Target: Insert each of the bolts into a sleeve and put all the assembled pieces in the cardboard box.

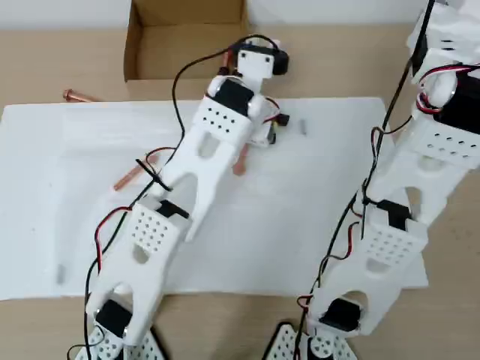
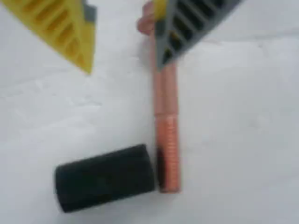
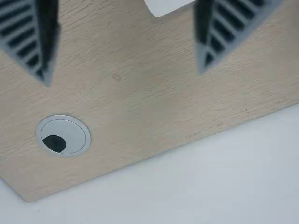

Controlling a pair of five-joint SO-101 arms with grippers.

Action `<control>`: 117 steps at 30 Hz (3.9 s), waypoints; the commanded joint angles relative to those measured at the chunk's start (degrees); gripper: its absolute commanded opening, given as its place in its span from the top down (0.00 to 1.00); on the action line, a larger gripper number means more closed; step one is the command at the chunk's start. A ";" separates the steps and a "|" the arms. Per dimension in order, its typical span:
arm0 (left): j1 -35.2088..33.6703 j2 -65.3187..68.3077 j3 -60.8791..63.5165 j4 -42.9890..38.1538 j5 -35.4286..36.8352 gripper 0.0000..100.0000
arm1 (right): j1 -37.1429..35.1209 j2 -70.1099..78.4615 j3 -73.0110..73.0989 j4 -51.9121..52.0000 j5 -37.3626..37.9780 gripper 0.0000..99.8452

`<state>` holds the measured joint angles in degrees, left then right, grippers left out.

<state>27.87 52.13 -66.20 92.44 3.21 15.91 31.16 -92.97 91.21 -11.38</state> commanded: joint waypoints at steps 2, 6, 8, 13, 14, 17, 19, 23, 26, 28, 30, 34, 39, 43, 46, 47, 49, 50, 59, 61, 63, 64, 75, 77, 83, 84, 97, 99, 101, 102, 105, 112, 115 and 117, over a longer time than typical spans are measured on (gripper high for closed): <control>-1.14 2.07 1.05 -1.58 0.35 0.90 | 0.75 -3.21 -2.42 0.26 -0.26 0.76; -0.70 5.93 0.88 -1.85 0.35 0.90 | 0.57 -3.21 -2.42 0.26 -0.26 0.76; -0.44 7.43 0.88 -1.85 0.35 0.90 | 0.48 -3.21 -2.42 0.26 -0.26 0.76; -0.44 10.07 0.88 -1.93 0.35 0.90 | 0.57 -3.21 -2.42 0.26 -0.26 0.76; -0.44 10.07 0.88 -1.93 0.35 0.91 | 0.57 -3.21 -2.42 0.26 -0.26 0.76; -0.35 10.07 0.88 -1.58 0.26 0.98 | 0.75 -3.21 -2.42 0.26 -0.26 0.76; -0.18 9.98 0.88 -1.41 0.35 0.99 | 0.75 -3.21 -2.42 0.26 -0.26 0.76; 0.00 9.71 -1.93 2.02 2.64 0.99 | 0.66 -3.21 -2.42 0.26 -0.26 0.76; -0.18 9.10 -8.44 4.31 4.04 0.99 | 0.66 -3.21 -2.42 0.26 -0.26 0.76; -0.09 7.78 -15.74 7.74 4.04 0.99 | 0.66 -3.21 -2.42 0.26 -0.26 0.76; 0.00 6.46 -20.31 8.18 4.13 0.99 | 0.66 -3.21 -2.42 0.26 -0.26 0.76; -0.44 0.22 -21.80 8.26 4.13 0.99 | 0.84 -3.38 -2.42 0.26 -0.26 0.76; -3.16 -11.38 -11.34 8.26 7.82 0.99 | 0.92 -3.47 -2.51 0.26 -0.26 0.76; -7.74 -23.43 5.01 8.26 15.38 0.99 | 0.92 -3.21 -2.51 0.26 -0.26 0.76; -10.11 -34.68 21.63 8.26 16.09 0.99 | 0.84 -3.21 -2.51 0.26 -0.26 0.76; -10.73 -38.73 27.08 8.18 15.91 0.99 | 0.84 -3.21 -2.51 0.26 -0.26 0.76; -12.40 -46.64 37.27 7.30 15.74 0.99 | 0.57 -3.03 -2.33 0.26 -0.26 0.76; -13.54 -50.68 41.93 6.24 15.74 0.99 | 0.48 -2.68 -2.15 0.26 -0.26 0.76; -27.08 -79.43 83.16 -12.75 13.71 0.99 | -6.73 1.71 -2.07 8.53 0.09 0.76; -27.08 -83.30 93.80 -17.32 12.66 0.99 | -9.63 2.68 -1.89 10.46 0.09 0.76; -26.99 -86.64 103.12 -22.33 11.34 0.99 | -11.74 3.74 -2.15 10.81 0.09 0.76; -26.99 -87.96 106.64 -24.79 10.64 0.99 | -12.53 4.09 -2.15 10.81 0.00 0.76; -27.43 -91.91 126.77 -38.95 3.52 0.99 | -15.69 5.05 -1.98 10.99 -0.18 0.76; -27.43 -92.00 127.82 -41.05 3.25 0.99 | -15.69 5.05 -2.07 11.16 -0.18 0.76; -27.52 -92.00 127.21 -44.92 3.25 0.99 | -15.78 5.05 -1.98 11.16 -0.18 0.76; -27.52 -91.91 126.86 -45.01 3.25 0.99 | -15.78 5.05 -1.89 11.16 -0.18 0.76; -27.60 -92.00 125.54 -44.84 2.11 0.85 | -26.07 4.79 22.90 11.25 20.66 0.76; -27.60 -92.00 125.45 -45.01 4.04 0.85 | -27.30 4.88 28.97 11.25 25.41 0.76; -27.60 -92.00 124.75 -45.10 7.65 0.85 | -27.82 5.05 34.51 11.08 27.08 0.76; -27.69 -92.00 124.13 -45.10 9.67 0.85 | -27.91 5.05 36.88 10.99 27.34 0.76; -30.59 -92.00 122.64 -45.10 16.18 0.85 | -27.30 5.05 41.45 10.90 29.19 0.76; -34.11 -91.56 126.15 -51.16 30.33 0.85 | -27.03 5.14 46.37 11.08 38.59 0.76; -34.11 -92.00 128.88 -54.95 33.23 0.85 | -27.21 5.14 48.57 10.55 40.18 0.76; -34.02 -92.00 129.23 -55.56 34.64 0.85 | -27.21 5.14 50.07 9.14 41.32 0.76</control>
<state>-5.63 -38.42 62.95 38.81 35.65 -11.08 36.70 -44.18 101.49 28.09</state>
